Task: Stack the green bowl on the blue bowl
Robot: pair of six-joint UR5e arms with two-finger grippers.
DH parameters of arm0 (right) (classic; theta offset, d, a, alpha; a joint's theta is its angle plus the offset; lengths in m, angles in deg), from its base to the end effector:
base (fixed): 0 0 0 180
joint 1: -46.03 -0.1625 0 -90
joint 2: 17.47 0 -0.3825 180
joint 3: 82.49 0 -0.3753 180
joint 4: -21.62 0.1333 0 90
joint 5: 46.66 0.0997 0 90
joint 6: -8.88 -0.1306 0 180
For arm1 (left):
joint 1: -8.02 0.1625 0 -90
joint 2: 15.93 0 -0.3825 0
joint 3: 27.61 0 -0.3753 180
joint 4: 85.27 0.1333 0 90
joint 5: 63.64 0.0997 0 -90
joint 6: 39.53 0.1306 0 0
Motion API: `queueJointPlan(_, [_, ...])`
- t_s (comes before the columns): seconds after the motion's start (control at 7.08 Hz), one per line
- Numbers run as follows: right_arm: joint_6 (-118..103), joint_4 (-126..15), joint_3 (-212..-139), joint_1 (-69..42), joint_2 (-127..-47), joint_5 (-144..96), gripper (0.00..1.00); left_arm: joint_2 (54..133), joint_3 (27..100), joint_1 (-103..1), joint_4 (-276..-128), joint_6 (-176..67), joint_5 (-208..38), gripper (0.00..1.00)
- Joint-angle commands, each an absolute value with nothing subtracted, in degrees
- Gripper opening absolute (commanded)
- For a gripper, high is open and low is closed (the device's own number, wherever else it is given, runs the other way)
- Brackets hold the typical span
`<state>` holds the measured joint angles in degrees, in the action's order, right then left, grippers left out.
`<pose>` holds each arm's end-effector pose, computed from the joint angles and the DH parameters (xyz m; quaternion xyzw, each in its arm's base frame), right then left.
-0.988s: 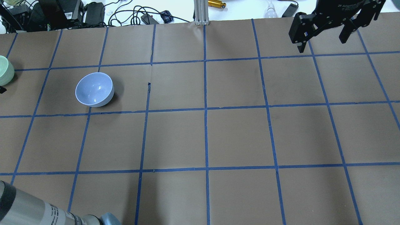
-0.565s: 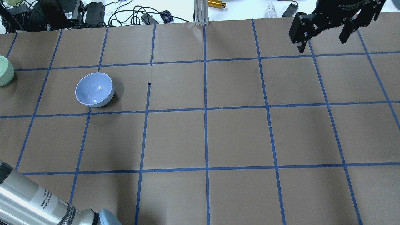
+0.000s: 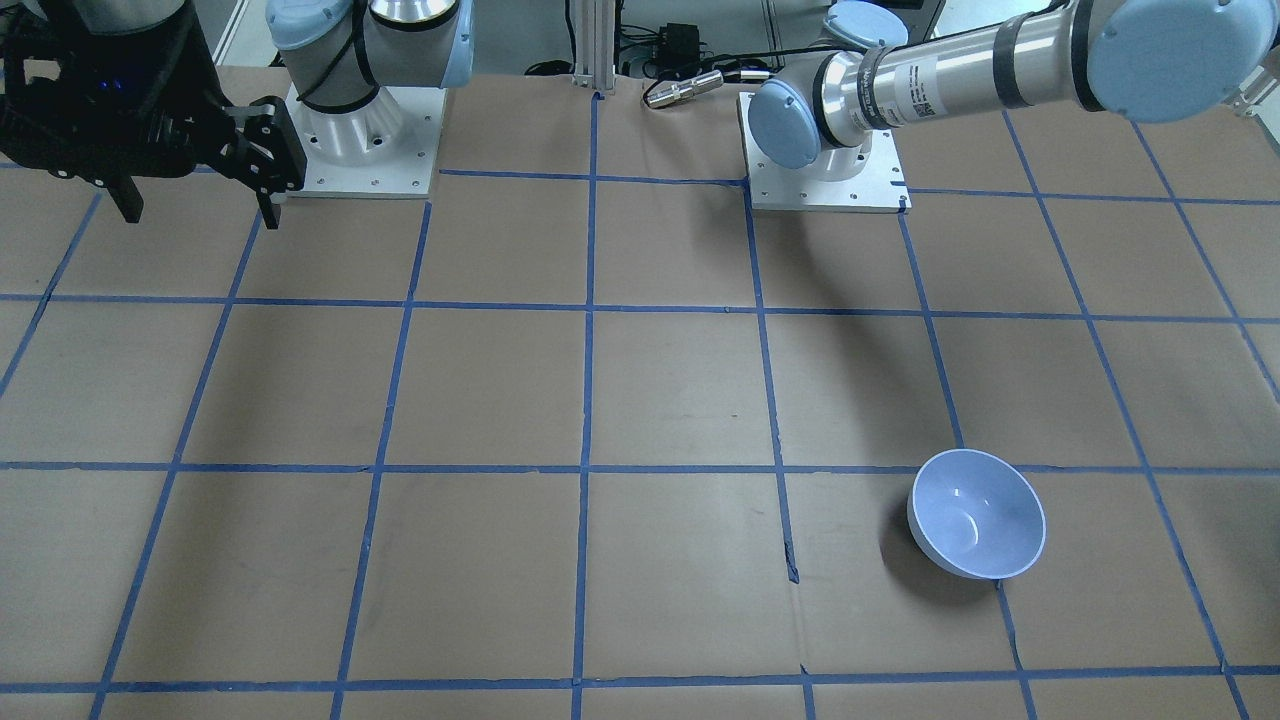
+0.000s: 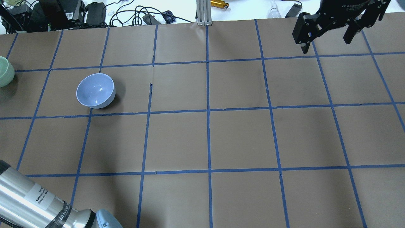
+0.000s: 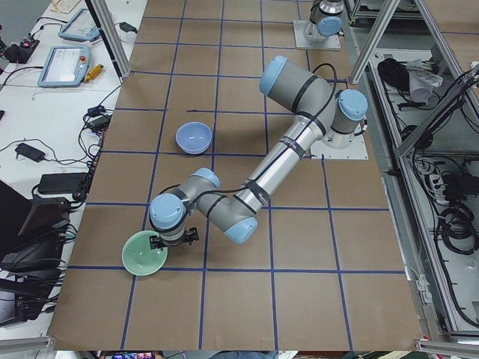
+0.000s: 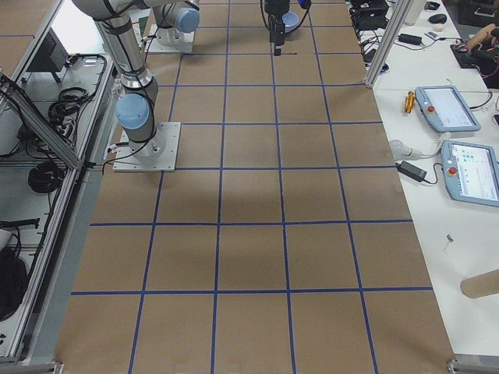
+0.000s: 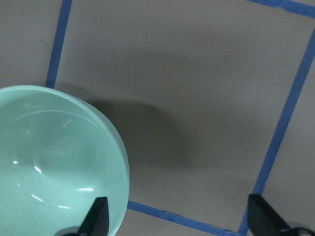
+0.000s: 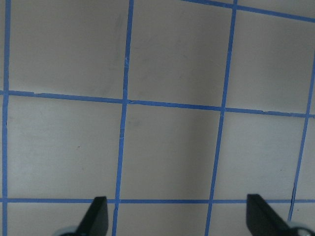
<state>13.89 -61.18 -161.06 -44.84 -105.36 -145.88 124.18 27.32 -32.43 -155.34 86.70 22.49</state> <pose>0.1198 -0.4871 0.4804 0.0496 -0.9954 0.0155 0.0810 0.4910 -0.6054 0.1891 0.6205 0.7823 -0.0353 0.0414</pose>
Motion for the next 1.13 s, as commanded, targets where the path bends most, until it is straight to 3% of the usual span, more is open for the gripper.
queueJointPlan(0.0, [13.89,-61.18,-161.06,-44.85,-105.36,-145.88,1.00,127.23,24.42,-32.32,-155.41,91.05,21.53,1.00])
queueJointPlan(0.42, [13.89,-61.18,-161.06,-44.85,-105.36,-145.88,1.00,128.56,24.24,-32.41,-155.41,93.80,20.91,1.00])
queueJointPlan(0.56, [13.89,-61.18,-161.06,-44.85,-105.36,-145.88,1.00,128.73,24.15,-32.41,-155.41,93.80,20.82,0.96])
queueJointPlan(0.85, [13.89,-61.18,-161.06,-44.85,-105.36,-145.88,1.00,128.91,23.45,-32.41,-155.32,93.89,20.91,0.56])
queueJointPlan(0.99, [13.89,-61.18,-161.06,-44.85,-105.36,-145.88,1.00,129.00,23.36,-32.50,-155.06,93.89,20.82,0.41])
